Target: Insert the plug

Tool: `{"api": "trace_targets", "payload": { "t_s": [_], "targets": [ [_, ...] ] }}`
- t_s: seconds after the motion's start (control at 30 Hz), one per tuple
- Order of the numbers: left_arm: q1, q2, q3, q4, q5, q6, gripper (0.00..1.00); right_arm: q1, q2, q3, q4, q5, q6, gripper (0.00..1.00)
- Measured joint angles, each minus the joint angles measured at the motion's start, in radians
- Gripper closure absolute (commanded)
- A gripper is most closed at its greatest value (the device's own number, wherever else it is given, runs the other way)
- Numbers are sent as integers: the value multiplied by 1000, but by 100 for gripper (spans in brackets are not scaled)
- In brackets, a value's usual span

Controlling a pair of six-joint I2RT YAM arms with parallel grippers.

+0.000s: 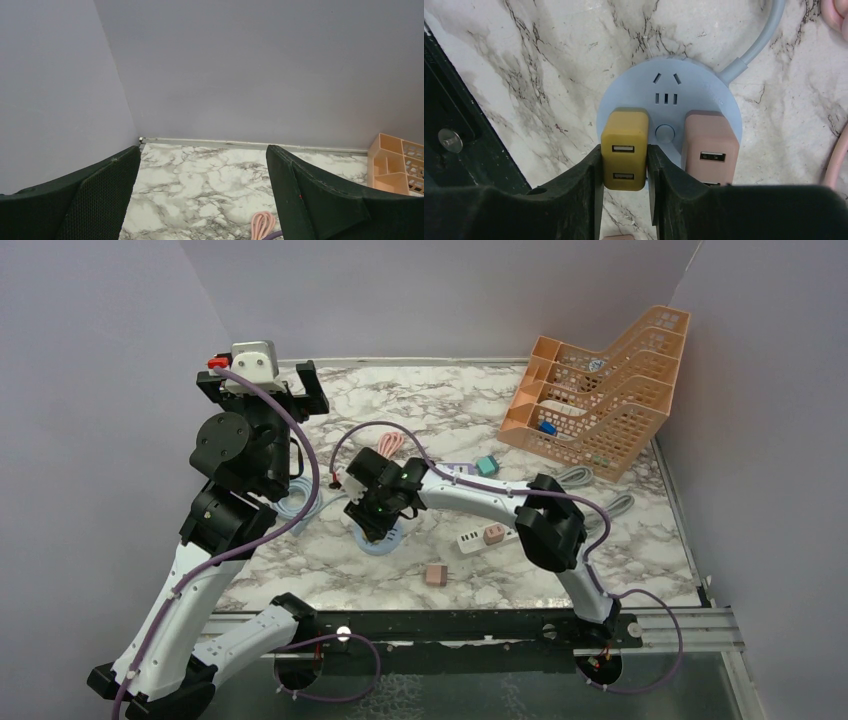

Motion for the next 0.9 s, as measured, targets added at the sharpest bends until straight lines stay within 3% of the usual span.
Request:
{"api": "trace_targets", "payload": {
  "t_s": [0.3, 0.57, 0.9],
  "targets": [
    [0, 5, 0, 0, 0, 0, 1, 72, 10, 22, -7, 199, -26, 99],
    [0, 8, 0, 0, -4, 0, 1, 85, 24, 18, -16, 251, -16, 99],
    [0, 14, 0, -14, -27, 0, 1, 64, 21, -34, 29, 151, -11, 99]
  ]
}}
